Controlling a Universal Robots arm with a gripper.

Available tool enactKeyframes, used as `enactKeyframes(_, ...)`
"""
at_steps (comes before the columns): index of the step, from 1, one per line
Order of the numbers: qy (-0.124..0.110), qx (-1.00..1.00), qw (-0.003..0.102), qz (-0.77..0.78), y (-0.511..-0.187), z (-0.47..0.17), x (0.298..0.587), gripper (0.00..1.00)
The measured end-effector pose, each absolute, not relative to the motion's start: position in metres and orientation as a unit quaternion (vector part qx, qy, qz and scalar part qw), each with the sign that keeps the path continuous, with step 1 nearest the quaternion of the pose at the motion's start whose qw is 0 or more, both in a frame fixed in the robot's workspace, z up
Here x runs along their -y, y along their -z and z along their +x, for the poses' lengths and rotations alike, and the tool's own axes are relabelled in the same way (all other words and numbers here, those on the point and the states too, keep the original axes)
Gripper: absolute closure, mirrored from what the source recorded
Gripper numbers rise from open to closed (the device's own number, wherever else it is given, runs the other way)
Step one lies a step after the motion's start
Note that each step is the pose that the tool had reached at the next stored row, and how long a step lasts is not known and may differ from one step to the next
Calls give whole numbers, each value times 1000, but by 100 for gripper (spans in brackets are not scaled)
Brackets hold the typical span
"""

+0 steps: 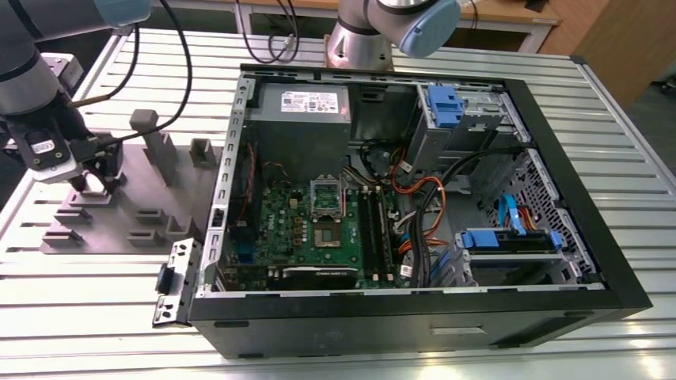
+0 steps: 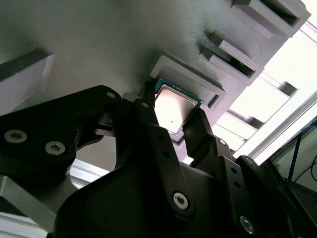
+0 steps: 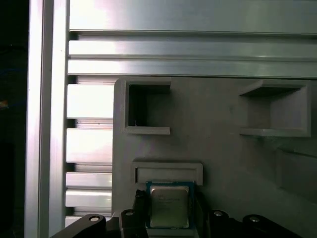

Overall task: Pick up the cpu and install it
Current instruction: 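Pick up the cpu and move it towards the insertion slot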

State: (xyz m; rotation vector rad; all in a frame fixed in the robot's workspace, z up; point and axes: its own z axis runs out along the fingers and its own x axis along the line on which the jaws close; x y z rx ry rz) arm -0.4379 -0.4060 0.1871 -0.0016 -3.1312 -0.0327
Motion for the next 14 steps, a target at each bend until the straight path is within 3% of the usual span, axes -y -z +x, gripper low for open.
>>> enactKeyframes(14,10,1000,5,-1,-203,-438,406,53)
